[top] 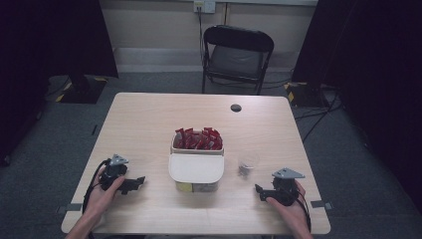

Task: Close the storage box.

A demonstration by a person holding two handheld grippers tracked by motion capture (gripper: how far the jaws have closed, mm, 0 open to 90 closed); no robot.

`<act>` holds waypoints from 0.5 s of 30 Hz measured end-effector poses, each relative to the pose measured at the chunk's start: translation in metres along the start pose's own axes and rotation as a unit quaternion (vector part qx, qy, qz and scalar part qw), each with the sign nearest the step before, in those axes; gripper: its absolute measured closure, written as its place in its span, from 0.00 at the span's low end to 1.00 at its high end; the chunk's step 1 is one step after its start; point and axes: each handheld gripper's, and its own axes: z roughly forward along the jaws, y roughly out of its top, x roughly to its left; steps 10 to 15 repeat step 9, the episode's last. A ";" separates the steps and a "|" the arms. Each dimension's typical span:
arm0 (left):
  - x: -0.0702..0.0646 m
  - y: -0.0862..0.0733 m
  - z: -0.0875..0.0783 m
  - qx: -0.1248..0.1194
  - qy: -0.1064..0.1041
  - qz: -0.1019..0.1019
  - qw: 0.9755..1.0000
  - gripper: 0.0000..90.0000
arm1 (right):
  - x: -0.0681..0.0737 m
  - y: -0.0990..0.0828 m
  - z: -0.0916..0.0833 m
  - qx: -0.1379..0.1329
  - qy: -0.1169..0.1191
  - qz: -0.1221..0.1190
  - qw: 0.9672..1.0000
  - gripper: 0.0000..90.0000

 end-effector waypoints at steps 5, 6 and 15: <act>-0.004 -0.006 0.008 -0.035 0.005 0.020 0.999 0.04 | 0.000 0.000 0.000 0.000 -0.001 0.002 1.000 0.14; -0.004 -0.006 0.008 -0.031 0.006 0.024 0.999 0.04 | 0.000 0.000 -0.001 0.001 -0.001 0.002 1.000 0.14; -0.003 -0.006 0.008 -0.031 0.007 0.025 0.999 0.04 | 0.000 0.000 -0.001 0.000 -0.001 0.002 1.000 0.14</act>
